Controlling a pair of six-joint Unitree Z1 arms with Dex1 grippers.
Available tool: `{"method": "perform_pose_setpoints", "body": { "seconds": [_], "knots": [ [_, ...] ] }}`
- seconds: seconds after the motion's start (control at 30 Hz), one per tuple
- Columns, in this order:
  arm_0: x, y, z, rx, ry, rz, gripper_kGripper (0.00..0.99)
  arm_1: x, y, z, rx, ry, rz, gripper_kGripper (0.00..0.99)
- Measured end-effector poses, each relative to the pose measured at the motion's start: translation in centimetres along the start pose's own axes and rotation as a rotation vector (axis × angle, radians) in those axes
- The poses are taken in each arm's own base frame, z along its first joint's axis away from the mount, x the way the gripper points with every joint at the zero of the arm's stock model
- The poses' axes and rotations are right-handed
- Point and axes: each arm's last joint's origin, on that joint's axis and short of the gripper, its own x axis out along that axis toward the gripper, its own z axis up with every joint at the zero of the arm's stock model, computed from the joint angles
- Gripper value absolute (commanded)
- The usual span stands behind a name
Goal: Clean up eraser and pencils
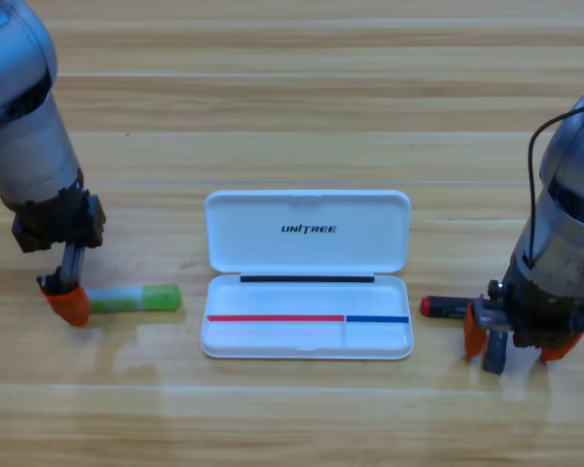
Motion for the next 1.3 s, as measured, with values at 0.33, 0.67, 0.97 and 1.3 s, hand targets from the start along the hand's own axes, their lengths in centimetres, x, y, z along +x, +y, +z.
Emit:
{"method": "perform_pose_setpoints", "body": {
  "seconds": [0.33, 0.67, 0.97, 1.3],
  "knots": [
    [0.3, 0.1, 0.2, -0.009, -0.003, 0.004, 0.988, 0.0, -0.1, 0.1, -0.055, 0.07, 0.068, 0.0],
    [1.8, 0.5, 0.7, -0.009, -0.014, 0.017, 0.989, -2.6, 0.1, 0.0, -0.556, 0.17, 0.115, 0.0],
    [3.5, -0.1, 0.9, 0.003, -0.03, 0.034, 0.828, -9.9, 0.5, 1.0, -1.402, -0.063, 0.142, 0.0],
    [3.7, -0.3, 1.4, 0.017, -0.042, 0.049, 0.0, -6.9, 4.5, 3.3, -1.623, -0.041, 0.134, 0.0]
  ]
}}
